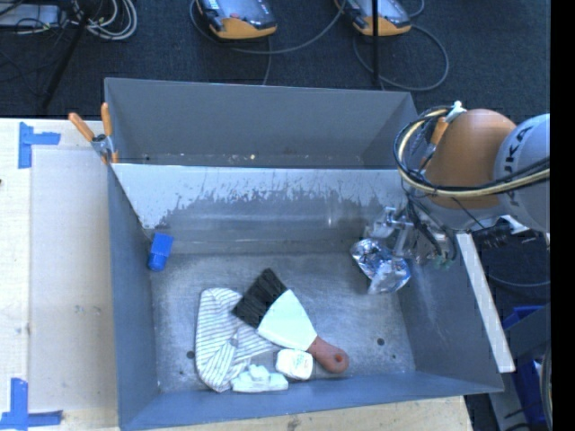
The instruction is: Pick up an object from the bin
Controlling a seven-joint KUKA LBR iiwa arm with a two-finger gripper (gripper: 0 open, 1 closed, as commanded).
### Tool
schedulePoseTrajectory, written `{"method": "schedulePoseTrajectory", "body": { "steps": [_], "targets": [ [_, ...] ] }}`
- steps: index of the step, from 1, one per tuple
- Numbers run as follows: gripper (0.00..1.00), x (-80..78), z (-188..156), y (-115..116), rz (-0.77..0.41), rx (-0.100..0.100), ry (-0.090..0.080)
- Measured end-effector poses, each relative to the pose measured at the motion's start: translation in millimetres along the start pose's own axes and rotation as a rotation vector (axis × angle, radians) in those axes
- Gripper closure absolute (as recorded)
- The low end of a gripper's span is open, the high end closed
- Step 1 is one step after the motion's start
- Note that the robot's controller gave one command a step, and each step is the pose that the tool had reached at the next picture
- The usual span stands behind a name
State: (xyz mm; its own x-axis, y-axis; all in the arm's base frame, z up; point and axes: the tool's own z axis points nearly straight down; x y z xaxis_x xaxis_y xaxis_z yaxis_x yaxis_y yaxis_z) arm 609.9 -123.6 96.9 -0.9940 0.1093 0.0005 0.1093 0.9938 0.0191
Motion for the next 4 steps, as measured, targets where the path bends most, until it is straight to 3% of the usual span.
{"method": "schedulePoseTrajectory", "body": {
  "steps": [1, 2, 3, 4],
  "targets": [
    [1.00, 0.0, 0, 0, -0.001, 0.001, 0.000],
    [1.00, -2.5, -96, -4, -0.015, 0.019, -0.002],
    [1.00, -2.5, -96, -4, -0.017, 0.019, -0.002],
    [1.00, -5.4, -136, 1, -0.016, 0.018, 0.002]
  ]
}}
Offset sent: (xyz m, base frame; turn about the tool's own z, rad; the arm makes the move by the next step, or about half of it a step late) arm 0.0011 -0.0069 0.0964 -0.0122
